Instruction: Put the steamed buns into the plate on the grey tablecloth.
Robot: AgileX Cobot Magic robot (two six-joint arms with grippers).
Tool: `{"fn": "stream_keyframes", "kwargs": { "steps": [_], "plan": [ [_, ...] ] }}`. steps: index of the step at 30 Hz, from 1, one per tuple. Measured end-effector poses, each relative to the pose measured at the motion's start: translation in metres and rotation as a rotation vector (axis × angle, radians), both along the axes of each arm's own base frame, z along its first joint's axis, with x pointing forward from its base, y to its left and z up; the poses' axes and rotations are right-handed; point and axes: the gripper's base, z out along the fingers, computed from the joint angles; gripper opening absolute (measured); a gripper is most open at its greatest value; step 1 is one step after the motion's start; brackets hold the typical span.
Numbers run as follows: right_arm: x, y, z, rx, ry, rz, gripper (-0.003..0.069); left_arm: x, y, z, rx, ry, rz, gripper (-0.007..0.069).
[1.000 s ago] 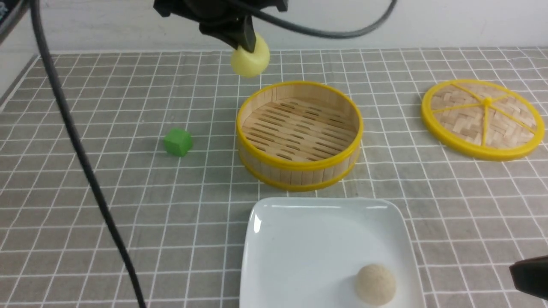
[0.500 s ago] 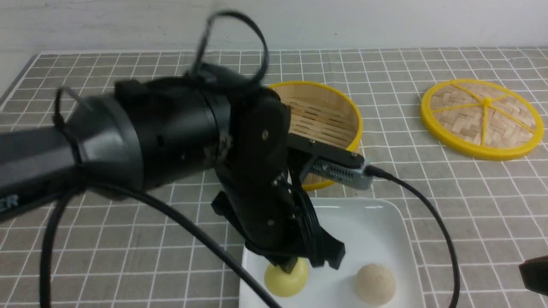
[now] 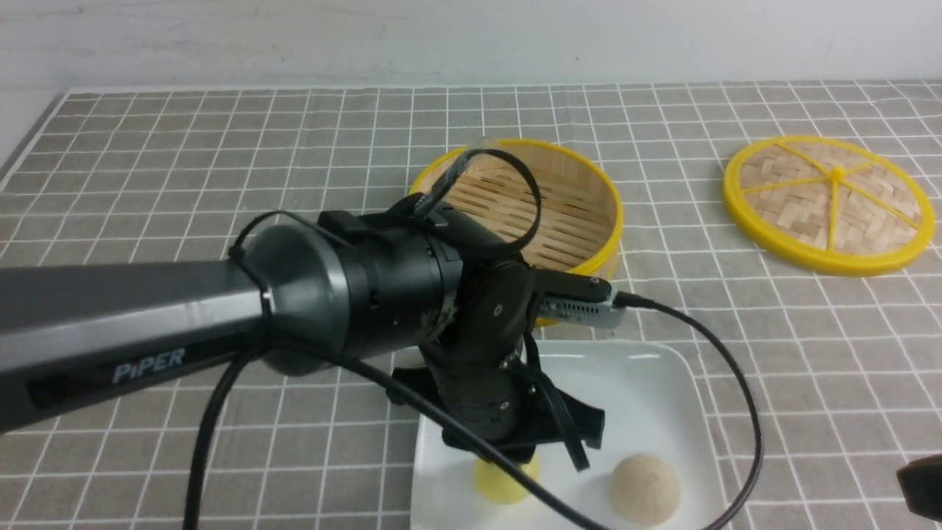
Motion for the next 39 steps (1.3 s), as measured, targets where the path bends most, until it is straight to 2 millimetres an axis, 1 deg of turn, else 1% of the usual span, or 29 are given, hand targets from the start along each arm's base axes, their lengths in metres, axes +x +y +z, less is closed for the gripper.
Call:
{"fn": "stream_keyframes", "kwargs": {
  "steps": [3,5,8,10,12,13,14,15,16,18,20,22,23,24,26,27,28,30,31,34,35,36,39],
  "plan": [
    [-0.001,0.0,-0.001,-0.006,0.01,0.002,0.0055,0.001,0.001,0.001,-0.002,-0.003,0.043,0.0263],
    [-0.001,0.0,-0.001,-0.009,0.014,0.003,0.0055,0.002,0.002,0.006,-0.009,-0.026,0.057,0.0321],
    [-0.001,0.0,-0.001,-0.01,0.015,0.003,0.0056,0.003,0.002,0.018,-0.043,-0.067,0.056,0.036],
    [-0.001,-0.001,-0.001,-0.011,0.015,0.003,0.0058,0.002,0.003,0.037,-0.086,-0.106,0.056,0.037],
    [-0.002,-0.002,0.0,-0.023,0.019,0.006,0.0062,0.001,0.007,0.065,-0.137,-0.174,0.048,0.0367],
    [-0.003,-0.003,0.003,-0.034,0.017,0.008,0.0064,-0.001,0.01,0.077,-0.154,-0.206,0.04,0.036],
    [-0.003,-0.004,0.006,-0.041,0.011,0.008,0.0064,-0.002,0.012,0.085,-0.161,-0.227,0.033,0.0353],
    [-0.004,-0.006,0.012,-0.06,0.002,0.008,0.0065,-0.004,0.016,0.099,-0.174,-0.266,0.018,0.0335],
    [-0.004,-0.007,0.014,-0.072,0.001,0.008,0.0067,-0.006,0.019,0.106,-0.173,-0.286,0.007,0.0323],
    [-0.007,-0.012,0.026,-0.107,-0.021,0.005,0.0068,-0.011,0.028,0.123,-0.172,-0.335,-0.015,0.0274],
    [-0.012,-0.019,0.039,-0.133,-0.054,-0.004,0.007,-0.018,0.04,0.139,-0.164,-0.381,-0.026,0.0192],
    [-0.018,-0.026,0.048,-0.139,-0.094,-0.015,0.0071,-0.022,0.047,0.147,-0.155,-0.403,-0.028,0.0124],
    [-0.023,-0.03,0.052,-0.14,-0.12,-0.023,0.0071,-0.025,0.052,0.152,-0.151,-0.416,-0.027,0.0072],
    [-0.029,-0.035,0.054,-0.139,-0.145,-0.03,0.0072,-0.026,0.054,0.155,-0.149,-0.421,-0.027,0.0046],
    [-0.041,-0.046,0.057,-0.136,-0.2,-0.047,0.0074,-0.029,0.058,0.159,-0.146,-0.429,-0.027,0.0013],
    [-0.044,-0.048,0.057,-0.136,-0.21,-0.051,0.0074,-0.03,0.059,0.16,-0.144,-0.43,-0.028,0.0008],
    [-0.053,-0.055,0.054,-0.117,-0.264,-0.063,0.0074,-0.031,0.061,0.161,-0.138,-0.434,-0.036,0.0001],
    [-0.059,-0.06,0.047,-0.077,-0.336,-0.072,0.0074,-0.031,0.061,0.161,-0.129,-0.435,-0.047,0.0001],
    [-0.061,-0.061,0.041,-0.03,-0.42,-0.08,0.0074,-0.031,0.061,0.161,-0.121,-0.433,-0.054,0.0001],
    [-0.054,-0.055,0.019,0.05,-0.549,-0.085,0.0074,-0.032,0.062,0.16,-0.112,-0.428,-0.061,0.0001],
    [-0.049,-0.052,0.01,0.073,-0.586,-0.085,0.0074,-0.032,0.062,0.16,-0.112,-0.427,-0.061,0.0001],
    [-0.043,-0.048,-0.004,0.089,-0.611,-0.083,0.0073,-0.032,0.062,0.16,-0.11,-0.426,-0.061,0.0001],
    [-0.033,-0.041,-0.023,0.13,-0.673,-0.081,0.005,-0.032,0.062,0.16,-0.106,-0.422,-0.06,0.0001]
  ]
}}
